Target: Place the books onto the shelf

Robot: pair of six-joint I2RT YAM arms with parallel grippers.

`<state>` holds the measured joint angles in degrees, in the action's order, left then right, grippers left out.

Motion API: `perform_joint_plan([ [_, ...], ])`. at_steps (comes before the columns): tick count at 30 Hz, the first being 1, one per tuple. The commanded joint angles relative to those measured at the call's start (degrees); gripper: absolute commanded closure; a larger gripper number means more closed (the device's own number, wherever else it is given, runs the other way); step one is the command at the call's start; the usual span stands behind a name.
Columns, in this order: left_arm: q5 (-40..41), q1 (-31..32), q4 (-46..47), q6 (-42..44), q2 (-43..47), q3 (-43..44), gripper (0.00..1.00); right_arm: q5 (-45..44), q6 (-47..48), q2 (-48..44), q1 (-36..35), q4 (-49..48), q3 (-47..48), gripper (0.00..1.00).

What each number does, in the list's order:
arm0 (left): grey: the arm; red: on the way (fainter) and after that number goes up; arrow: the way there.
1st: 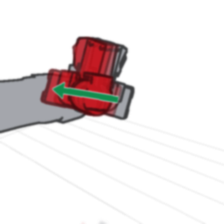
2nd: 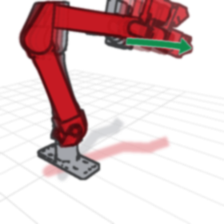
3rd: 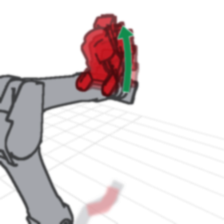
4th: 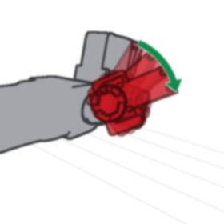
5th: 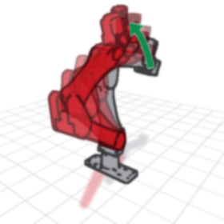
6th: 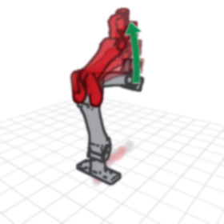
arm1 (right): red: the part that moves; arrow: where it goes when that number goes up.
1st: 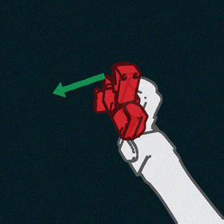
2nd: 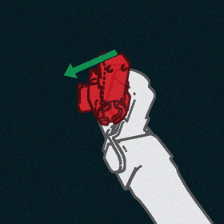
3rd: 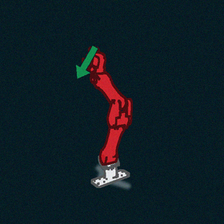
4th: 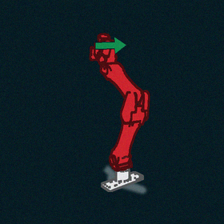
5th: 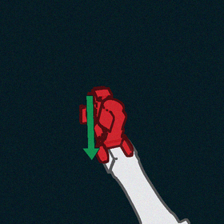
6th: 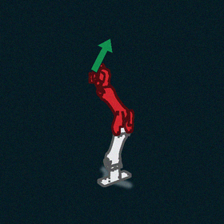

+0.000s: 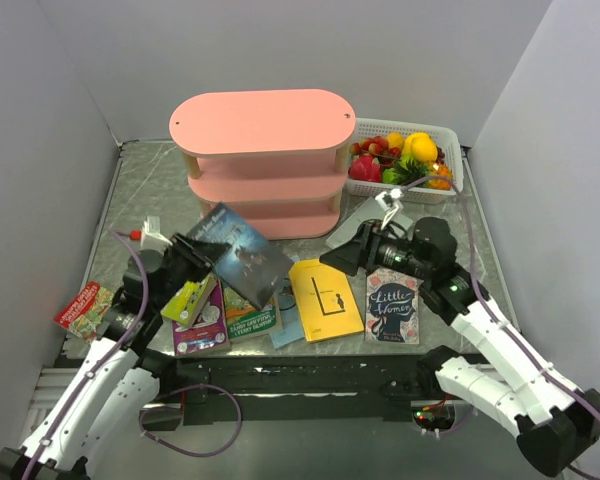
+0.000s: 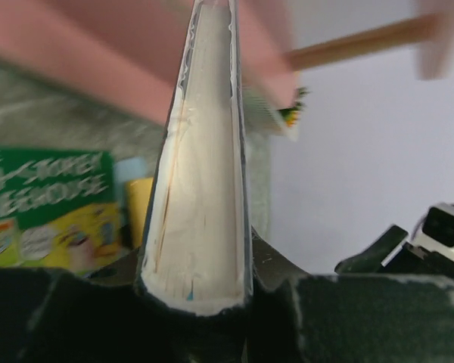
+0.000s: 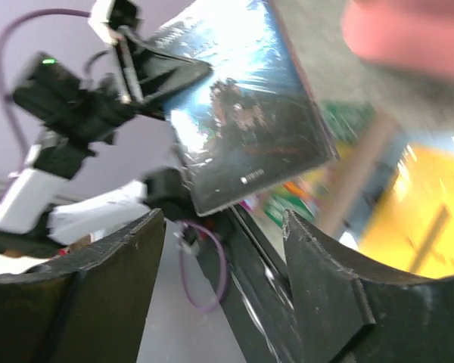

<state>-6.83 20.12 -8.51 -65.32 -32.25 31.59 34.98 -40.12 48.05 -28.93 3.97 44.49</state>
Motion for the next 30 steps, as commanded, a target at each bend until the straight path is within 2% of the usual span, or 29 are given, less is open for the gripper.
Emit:
perform_joint_plan([
  [1,5.7,0.2,5.4,-9.8,4.9,-3.6,0.99,-3.3,1.9,1.6,-0.9,4.1,-4.2,0.32],
  [5,8.8,0.2,10.3,-14.0,7.6,-10.0,0.99,-3.6,1.4,1.2,-0.9,3.2,-5.9,0.33],
  [8,10.5,0.2,16.4,-16.3,5.2,-13.4,0.99,-4.0,1.4,1.0,-0.9,3.1,-6.3,0.33],
  [14,12.3,0.2,32.7,-14.6,-7.6,-14.5,0.99,-5.2,2.0,2.0,-0.9,3.3,-6.6,0.34],
  [18,13.2,0.1,44.7,-8.4,-19.6,-13.5,0.99,-5.3,2.3,3.1,-0.8,2.9,-7.3,0.35],
  [21,13.2,-0.2,54.4,-7.9,-26.3,-13.0,0.99,-5.3,2.6,3.5,-0.9,2.3,-7.9,0.35],
  [26,10.5,-1.4,69.3,-11.8,-34.7,-11.9,0.99,-5.4,3.7,4.5,-0.9,2.5,-7.8,0.36],
  [30,8.1,-2.6,75.8,-13.6,-40.2,-10.4,0.99,-6.1,4.7,4.9,-0.8,3.2,-7.2,0.36],
])
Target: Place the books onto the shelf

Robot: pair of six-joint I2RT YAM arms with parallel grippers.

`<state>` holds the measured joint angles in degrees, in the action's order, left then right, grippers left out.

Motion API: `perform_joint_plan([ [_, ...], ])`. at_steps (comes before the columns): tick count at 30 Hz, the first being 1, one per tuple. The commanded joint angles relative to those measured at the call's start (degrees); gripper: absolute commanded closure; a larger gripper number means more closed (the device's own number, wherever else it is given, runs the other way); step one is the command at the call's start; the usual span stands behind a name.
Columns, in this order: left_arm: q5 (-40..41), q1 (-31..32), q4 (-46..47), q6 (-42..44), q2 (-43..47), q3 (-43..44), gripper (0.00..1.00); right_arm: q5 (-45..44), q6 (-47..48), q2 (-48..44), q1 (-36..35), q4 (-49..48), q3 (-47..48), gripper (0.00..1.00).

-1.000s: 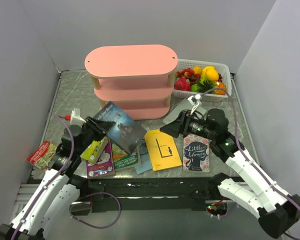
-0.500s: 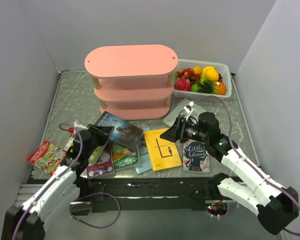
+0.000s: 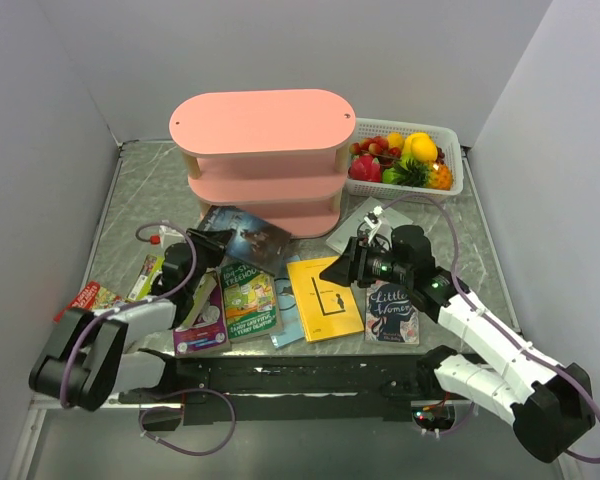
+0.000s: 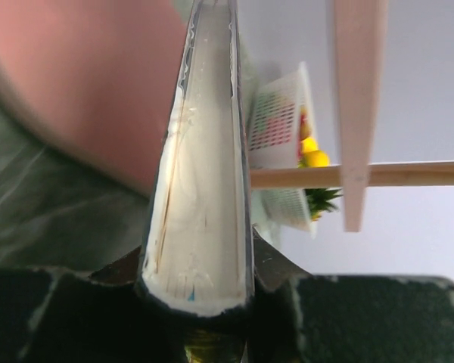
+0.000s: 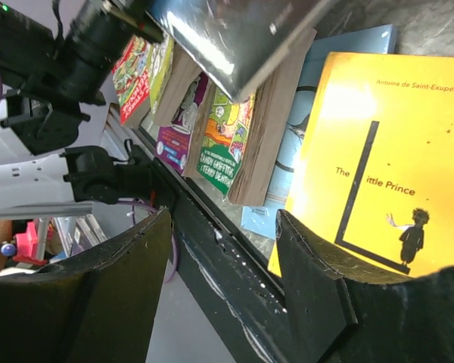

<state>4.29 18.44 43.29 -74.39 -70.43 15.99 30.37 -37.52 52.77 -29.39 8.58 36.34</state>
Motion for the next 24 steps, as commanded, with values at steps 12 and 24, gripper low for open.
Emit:
perform_joint_plan([
  [12,0.3,-2.5,21.1,-10.2,-28.2,19.9,0.93,-2.0,1.4,3.9,-0.3,-4.4,2.5,0.37],
  [24,-8.4,-2.6,-2.7,-6.7,-35.3,30.7,0.32,-2.9,0.1,9.7,-0.3,-8.1,4.3,0.37],
])
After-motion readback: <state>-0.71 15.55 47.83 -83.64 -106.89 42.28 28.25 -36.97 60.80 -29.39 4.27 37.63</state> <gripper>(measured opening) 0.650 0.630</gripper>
